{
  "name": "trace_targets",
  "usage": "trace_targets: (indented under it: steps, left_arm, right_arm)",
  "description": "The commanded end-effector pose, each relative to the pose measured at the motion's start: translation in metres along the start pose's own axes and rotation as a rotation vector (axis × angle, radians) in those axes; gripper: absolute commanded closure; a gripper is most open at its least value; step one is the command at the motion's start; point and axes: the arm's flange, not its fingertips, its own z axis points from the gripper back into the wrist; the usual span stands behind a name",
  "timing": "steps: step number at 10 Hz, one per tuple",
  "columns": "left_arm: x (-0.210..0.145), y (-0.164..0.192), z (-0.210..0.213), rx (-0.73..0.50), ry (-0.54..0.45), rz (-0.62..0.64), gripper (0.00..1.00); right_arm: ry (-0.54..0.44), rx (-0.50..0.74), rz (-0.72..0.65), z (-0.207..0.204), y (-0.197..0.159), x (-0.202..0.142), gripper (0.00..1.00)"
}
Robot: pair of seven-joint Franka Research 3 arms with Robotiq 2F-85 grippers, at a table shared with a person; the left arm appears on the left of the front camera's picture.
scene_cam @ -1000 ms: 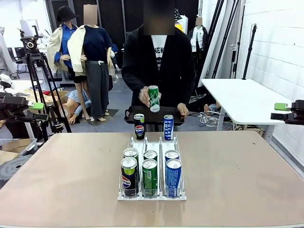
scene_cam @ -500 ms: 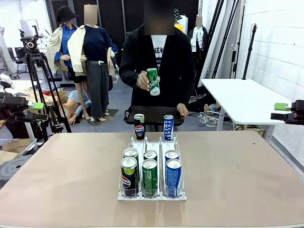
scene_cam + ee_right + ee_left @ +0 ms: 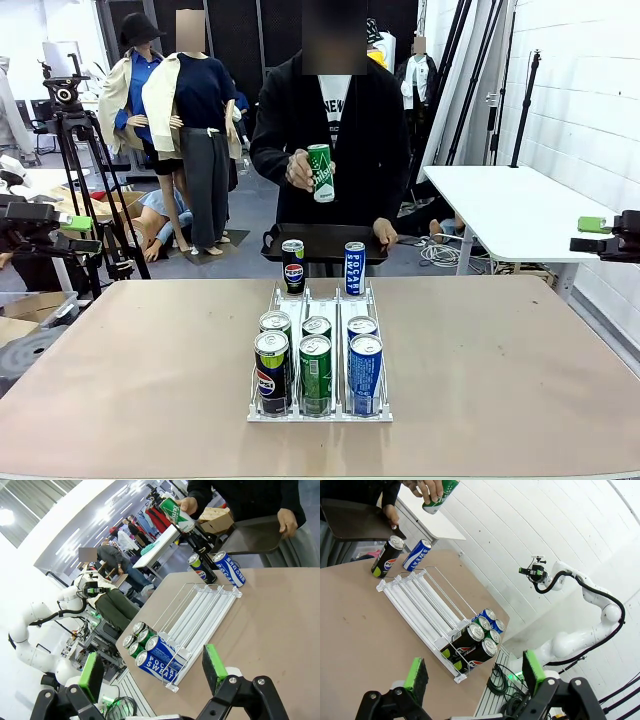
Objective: Retrieve and hand over the desired beverage to the person.
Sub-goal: Pick up a can of the same type that the person held from the Automatic Can Dispenser.
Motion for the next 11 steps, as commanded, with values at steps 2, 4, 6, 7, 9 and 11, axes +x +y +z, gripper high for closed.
trace_targets:
  steps: [2,4,6,7,9,11]
  left_arm:
    - [0.0004,0.0000,0.0011,0.006,-0.003,-0.002,0.00]
    - [0.0004,0.0000,0.0011,0.006,-0.003,-0.002,0.00]
    - [0.0004,0.0000,0.0011,0.006,-0.003,-0.002,0.00]
    - [0.0004,0.0000,0.0011,0.006,-0.003,-0.002,0.00]
    - [0.0004,0.0000,0.0011,0.006,-0.003,-0.002,0.00]
    - [0.0004,0.0000,0.0011,0.006,-0.003,-0.002,0.00]
  right_arm:
    - [-0.002,0.004,-0.002,-0.0003,-0.0003,-0.0008,0.00]
    - [-0.002,0.004,-0.002,-0.0003,-0.0003,-0.0008,0.00]
    - [-0.002,0.004,-0.002,-0.0003,-0.0003,-0.0008,0.00]
    - [-0.002,0.004,-0.002,-0.0003,-0.0003,-0.0008,0.00]
    - [-0.002,0.004,-0.002,-0.0003,-0.0003,-0.0008,0.00]
    - [-0.002,0.004,-0.002,-0.0003,-0.0003,-0.0008,0.00]
